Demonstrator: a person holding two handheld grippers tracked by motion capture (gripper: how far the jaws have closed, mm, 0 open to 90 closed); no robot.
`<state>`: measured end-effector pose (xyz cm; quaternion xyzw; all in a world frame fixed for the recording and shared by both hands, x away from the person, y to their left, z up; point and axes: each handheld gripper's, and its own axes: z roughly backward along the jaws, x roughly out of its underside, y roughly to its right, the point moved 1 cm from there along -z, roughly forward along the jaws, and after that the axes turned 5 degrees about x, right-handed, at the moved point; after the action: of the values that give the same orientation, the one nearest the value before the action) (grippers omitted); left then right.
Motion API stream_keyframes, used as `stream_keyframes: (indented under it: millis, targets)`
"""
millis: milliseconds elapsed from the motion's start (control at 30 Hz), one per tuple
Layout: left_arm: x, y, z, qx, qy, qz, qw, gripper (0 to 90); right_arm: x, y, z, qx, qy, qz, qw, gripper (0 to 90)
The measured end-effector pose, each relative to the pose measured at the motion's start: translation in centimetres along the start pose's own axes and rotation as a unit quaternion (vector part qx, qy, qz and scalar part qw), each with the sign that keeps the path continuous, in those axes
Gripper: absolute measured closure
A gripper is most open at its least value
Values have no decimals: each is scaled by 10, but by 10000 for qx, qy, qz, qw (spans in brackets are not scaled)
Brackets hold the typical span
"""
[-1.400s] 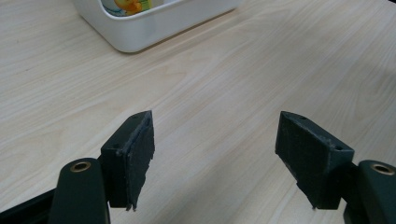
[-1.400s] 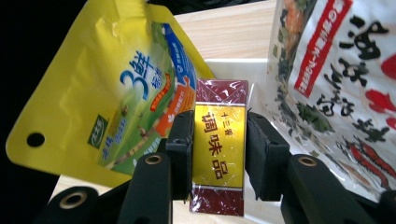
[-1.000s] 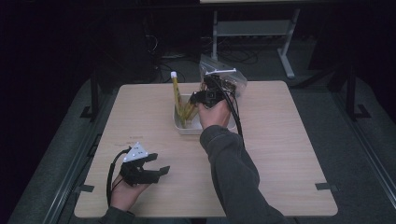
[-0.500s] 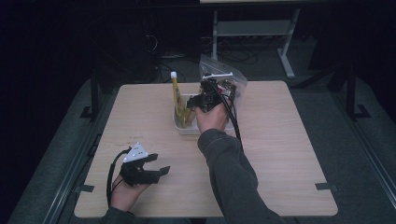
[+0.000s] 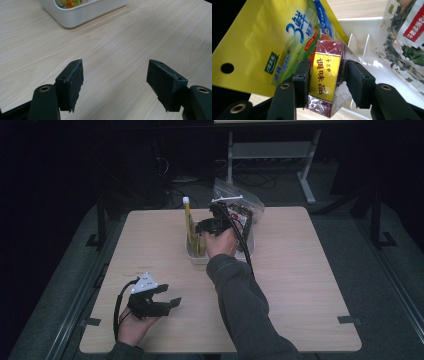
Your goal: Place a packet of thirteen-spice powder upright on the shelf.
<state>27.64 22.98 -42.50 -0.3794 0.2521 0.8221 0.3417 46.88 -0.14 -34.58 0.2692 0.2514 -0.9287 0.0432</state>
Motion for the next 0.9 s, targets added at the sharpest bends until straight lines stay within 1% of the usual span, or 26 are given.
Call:
stream_keyframes:
  millis: [100,167,200,333,533,667,800,900]
  targets:
    - [0,-1,1,-14,5,1,10000,291,-2,0,-2,-22,10,-19,10000,537]
    - [0,-1,2,-9,20,7,10000,292,-3,-1,-2,-99,27,-24,9999,564]
    - [0,-1,2,-19,30,14,10000,291,-3,-1,-1,-148,57,-40,9999,561]
    - [0,-1,3,-21,29,14,10000,291,-3,-2,0,-153,38,9,9999,556]
    - [1,-1,3,-37,7,6,10000,290,-2,0,6,-239,4,38,9997,541]
    - [1,-1,3,-39,14,7,10000,288,1,6,10,-361,-27,21,9993,529]
    - [2,-1,3,-36,-17,11,10000,288,6,16,16,-535,-10,-1,9986,502]
    - [2,-1,3,-39,-15,16,10000,287,9,23,21,-645,25,-43,9979,499]
